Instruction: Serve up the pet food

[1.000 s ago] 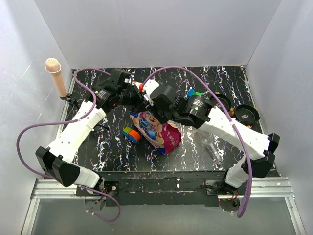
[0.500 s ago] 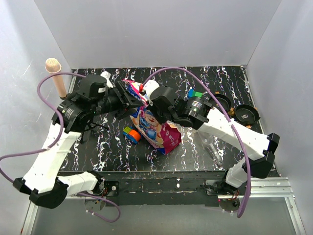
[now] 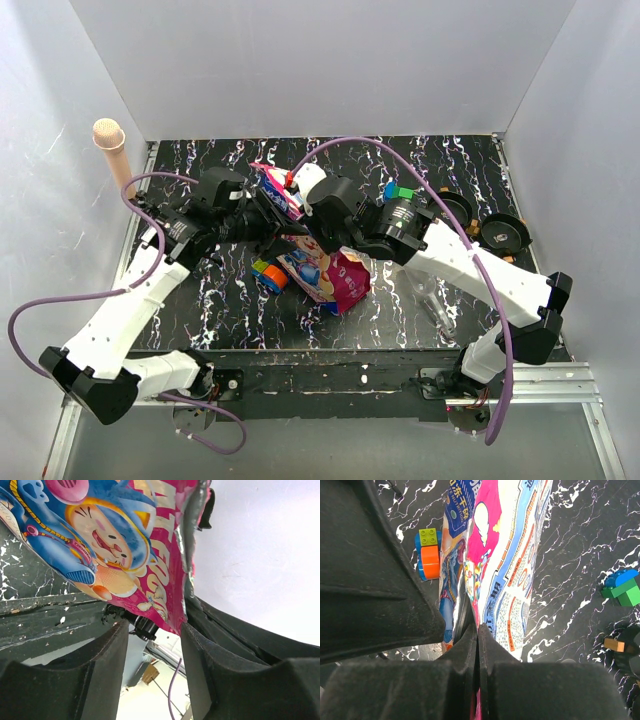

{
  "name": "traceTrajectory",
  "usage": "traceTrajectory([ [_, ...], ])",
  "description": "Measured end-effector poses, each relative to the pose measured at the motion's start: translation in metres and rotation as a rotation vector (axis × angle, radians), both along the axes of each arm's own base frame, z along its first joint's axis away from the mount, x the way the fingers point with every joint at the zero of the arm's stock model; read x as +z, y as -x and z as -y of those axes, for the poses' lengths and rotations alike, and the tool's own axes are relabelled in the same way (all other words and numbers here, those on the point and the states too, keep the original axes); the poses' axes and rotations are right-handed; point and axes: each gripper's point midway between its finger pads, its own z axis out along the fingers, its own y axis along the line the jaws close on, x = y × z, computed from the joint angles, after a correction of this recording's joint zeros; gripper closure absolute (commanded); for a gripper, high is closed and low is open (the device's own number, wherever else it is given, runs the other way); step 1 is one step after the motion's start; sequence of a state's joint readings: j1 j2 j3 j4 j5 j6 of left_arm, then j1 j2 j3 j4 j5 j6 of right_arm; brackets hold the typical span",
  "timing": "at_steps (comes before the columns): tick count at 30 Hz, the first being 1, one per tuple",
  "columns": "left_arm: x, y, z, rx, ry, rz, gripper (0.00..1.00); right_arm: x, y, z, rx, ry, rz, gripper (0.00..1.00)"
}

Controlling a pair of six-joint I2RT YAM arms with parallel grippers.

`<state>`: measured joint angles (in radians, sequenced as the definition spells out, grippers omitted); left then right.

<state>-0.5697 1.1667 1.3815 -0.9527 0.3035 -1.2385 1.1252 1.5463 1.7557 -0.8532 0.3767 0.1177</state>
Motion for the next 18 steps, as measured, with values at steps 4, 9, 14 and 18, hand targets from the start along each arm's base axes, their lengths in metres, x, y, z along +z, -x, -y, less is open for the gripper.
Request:
traceTrajectory([
  [4,-0.0060,-0.0016,0.0037,0.030,0.024,-0.040,0.55,0.0002,0.0007,-0.0007,-0.002,-0.008,-0.007,0.99],
  [9,0.0014,-0.0054,0.0081,0.043,0.058,-0.030,0.47,0.0000,0.0006,-0.0007,-0.001,-0.012,-0.010,0.99],
  [14,0.0025,-0.0014,0.0058,0.060,0.080,-0.036,0.49,0.0008,0.0003,0.0000,-0.003,-0.015,-0.010,0.99],
  [18,-0.0002,-0.0020,0.0079,0.065,0.096,-0.048,0.48,0.0008,0.0004,0.0001,-0.002,-0.015,-0.011,0.99],
])
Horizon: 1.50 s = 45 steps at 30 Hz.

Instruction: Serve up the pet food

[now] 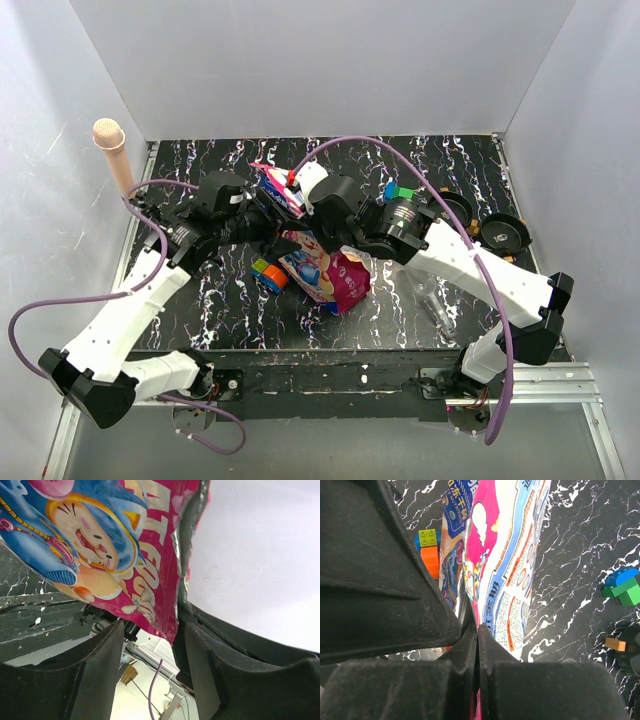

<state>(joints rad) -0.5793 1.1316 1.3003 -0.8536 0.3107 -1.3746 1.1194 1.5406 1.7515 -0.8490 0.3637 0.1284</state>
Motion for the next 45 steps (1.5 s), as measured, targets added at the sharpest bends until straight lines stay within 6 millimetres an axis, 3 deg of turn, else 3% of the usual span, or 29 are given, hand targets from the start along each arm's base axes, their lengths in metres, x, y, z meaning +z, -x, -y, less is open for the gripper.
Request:
traceTrajectory([
  [8,-0.017,-0.009,0.009,-0.015,-0.016,-0.041,0.55,0.000,-0.003,0.004,-0.014,0.003,0.003,0.99],
  [16,-0.026,-0.011,0.008,-0.008,-0.035,-0.045,0.54,0.000,-0.002,0.002,-0.007,-0.001,-0.005,0.99],
  [19,-0.032,-0.014,0.004,0.010,-0.072,-0.043,0.60,-0.001,-0.001,0.000,-0.008,-0.003,-0.013,0.99],
  [29,-0.040,-0.043,0.000,0.050,-0.226,-0.032,0.57,0.000,0.000,-0.001,-0.018,-0.004,-0.019,0.99],
  [34,-0.053,-0.081,-0.024,0.135,-0.344,-0.057,0.58,0.000,0.003,-0.003,-0.016,-0.007,-0.022,0.99],
  [40,-0.060,-0.133,-0.078,0.257,-0.437,-0.055,0.57,0.001,0.006,-0.006,-0.020,-0.020,-0.030,0.99],
  [45,-0.051,-0.150,-0.094,0.242,-0.471,-0.025,0.58,0.002,0.006,-0.007,-0.024,-0.030,-0.031,0.99],
])
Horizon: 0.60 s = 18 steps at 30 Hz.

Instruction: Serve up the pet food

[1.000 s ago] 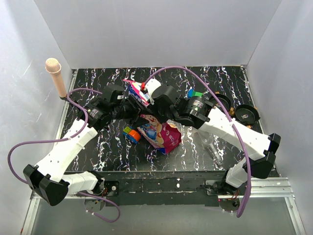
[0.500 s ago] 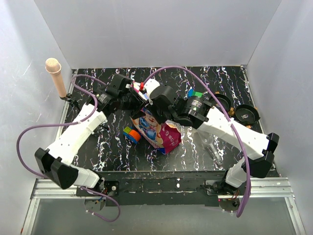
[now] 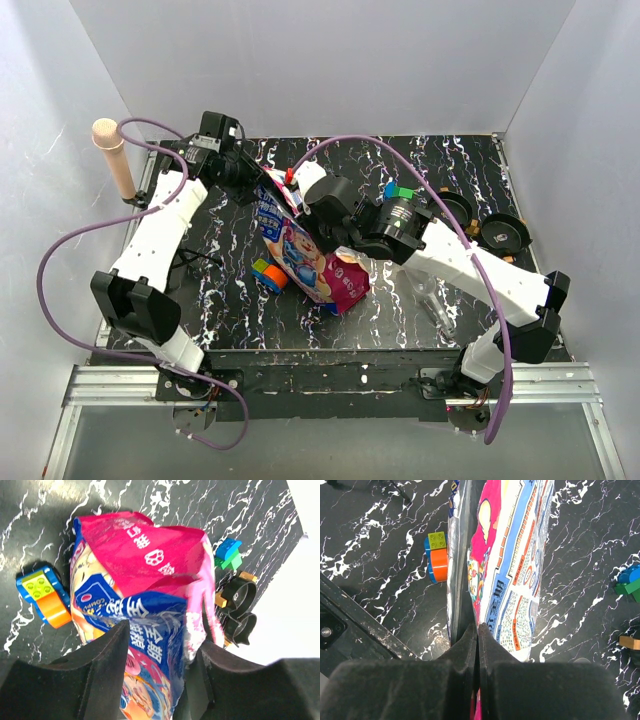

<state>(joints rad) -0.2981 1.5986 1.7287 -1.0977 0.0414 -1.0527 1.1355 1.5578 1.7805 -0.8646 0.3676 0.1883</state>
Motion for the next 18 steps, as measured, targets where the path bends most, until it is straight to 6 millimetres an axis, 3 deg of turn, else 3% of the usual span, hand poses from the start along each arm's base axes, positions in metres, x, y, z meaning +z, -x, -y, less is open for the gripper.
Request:
traceTrajectory([
  [6,0.008,-0.014,-0.002,-0.034,-0.030,0.036,0.69,0.000,-0.001,0.000,-0.005,0.001,0.001,0.99],
  [13,0.010,-0.006,-0.004,-0.047,0.008,0.072,0.82,-0.001,-0.007,-0.008,-0.028,0.025,-0.012,0.78],
  [18,0.017,0.004,0.004,-0.101,0.050,0.071,0.85,-0.002,-0.024,-0.029,-0.034,0.063,0.015,0.50],
])
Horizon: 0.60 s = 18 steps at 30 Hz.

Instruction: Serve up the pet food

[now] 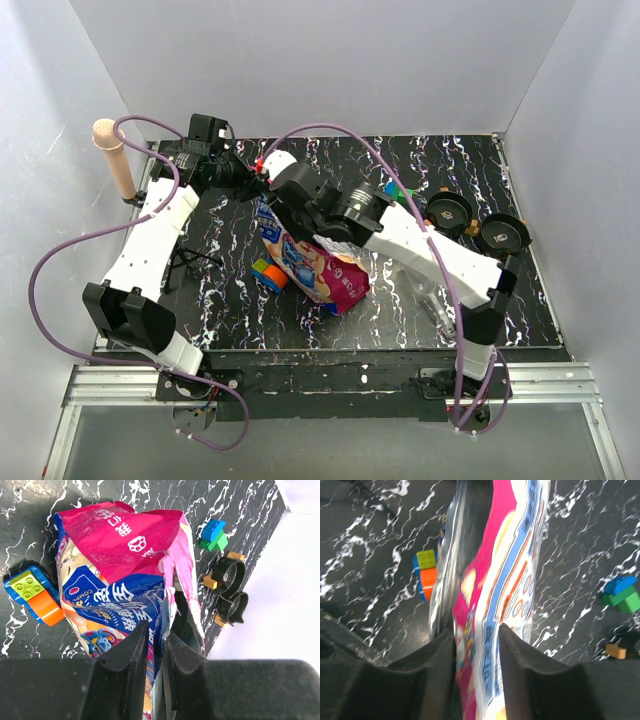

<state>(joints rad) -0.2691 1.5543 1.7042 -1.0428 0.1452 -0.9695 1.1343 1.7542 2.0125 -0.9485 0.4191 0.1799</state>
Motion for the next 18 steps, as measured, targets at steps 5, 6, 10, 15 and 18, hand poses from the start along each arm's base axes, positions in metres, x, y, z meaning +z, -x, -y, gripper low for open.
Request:
traceTrajectory([
  [5,0.003,0.007,0.005,-0.038,0.026,-0.015,0.87,-0.006,-0.026,-0.019,-0.017,0.064,0.054,0.42],
  [6,0.003,0.009,0.005,-0.041,0.028,-0.018,0.88,-0.007,-0.032,-0.021,-0.026,0.074,0.065,0.42],
  [10,0.007,0.013,0.006,-0.055,0.039,-0.017,0.89,-0.014,-0.052,-0.018,-0.080,0.104,0.077,0.47],
  [15,0.010,0.025,0.010,-0.078,0.073,-0.019,0.80,-0.016,-0.069,-0.003,-0.128,0.126,0.075,0.99],
  [18,0.005,0.036,0.020,-0.094,0.106,-0.041,0.69,-0.017,-0.069,-0.001,-0.131,0.127,0.069,0.99],
])
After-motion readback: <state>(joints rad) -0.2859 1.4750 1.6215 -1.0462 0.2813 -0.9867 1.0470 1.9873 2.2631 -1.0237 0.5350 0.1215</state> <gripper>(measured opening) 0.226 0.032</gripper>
